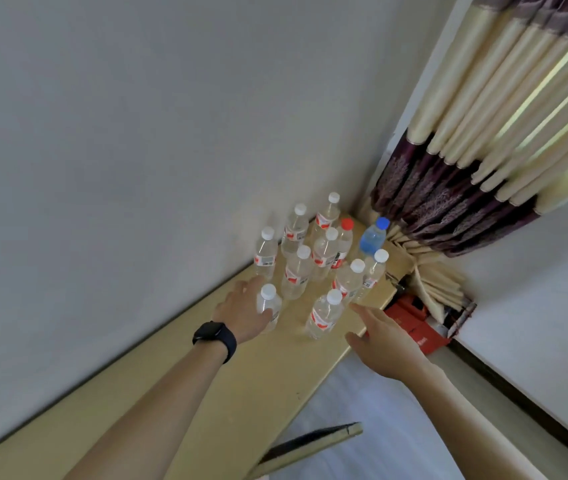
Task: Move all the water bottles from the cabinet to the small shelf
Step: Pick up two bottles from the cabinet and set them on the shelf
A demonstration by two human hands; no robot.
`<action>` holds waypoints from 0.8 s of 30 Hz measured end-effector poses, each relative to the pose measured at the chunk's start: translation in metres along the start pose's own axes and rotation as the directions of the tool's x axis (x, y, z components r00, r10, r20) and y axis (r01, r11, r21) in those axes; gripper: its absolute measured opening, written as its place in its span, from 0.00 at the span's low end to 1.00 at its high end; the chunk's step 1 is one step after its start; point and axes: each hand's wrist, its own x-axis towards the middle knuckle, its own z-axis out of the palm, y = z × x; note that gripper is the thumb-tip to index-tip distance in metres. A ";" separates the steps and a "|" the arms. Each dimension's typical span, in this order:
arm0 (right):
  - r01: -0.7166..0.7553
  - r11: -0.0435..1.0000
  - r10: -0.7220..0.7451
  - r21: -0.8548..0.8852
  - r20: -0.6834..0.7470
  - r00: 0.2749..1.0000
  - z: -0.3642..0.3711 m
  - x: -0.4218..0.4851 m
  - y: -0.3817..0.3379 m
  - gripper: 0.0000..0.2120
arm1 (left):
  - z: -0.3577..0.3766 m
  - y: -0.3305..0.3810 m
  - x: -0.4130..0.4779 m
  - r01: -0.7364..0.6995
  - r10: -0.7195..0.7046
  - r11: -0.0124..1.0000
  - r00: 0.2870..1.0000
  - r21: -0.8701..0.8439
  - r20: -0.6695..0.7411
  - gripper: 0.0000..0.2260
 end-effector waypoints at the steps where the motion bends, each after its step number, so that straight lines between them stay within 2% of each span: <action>1: 0.013 1.000 -0.013 0.011 0.001 1.000 0.001 0.016 0.002 0.31 | 0.004 0.001 0.012 0.006 -0.006 1.000 1.000 -0.006 0.000 0.33; 6: 0.105 0.994 -0.106 0.018 0.049 0.993 0.014 0.082 0.009 0.34 | 0.031 0.004 0.042 0.019 -0.026 0.994 0.998 0.105 0.063 0.30; 9: 0.173 0.985 -0.171 -0.016 0.103 0.980 0.025 0.105 0.009 0.29 | 0.035 0.007 0.049 0.032 -0.030 0.984 0.999 0.177 -0.011 0.19; 12: 0.221 0.974 -0.220 -0.042 0.036 0.975 0.033 0.114 0.013 0.22 | 0.030 0.011 0.049 0.031 -0.026 0.957 0.999 0.288 -0.022 0.14; 18: 0.296 0.955 -0.295 -0.021 0.030 0.955 0.033 0.107 0.023 0.13 | 0.017 0.006 0.030 0.097 -0.102 0.955 0.995 0.279 0.002 0.15; 24: 0.377 0.926 -0.375 -0.002 0.110 0.921 0.043 0.084 0.024 0.09 | 0.027 0.007 -0.002 0.035 -0.041 0.871 0.999 0.489 0.002 0.20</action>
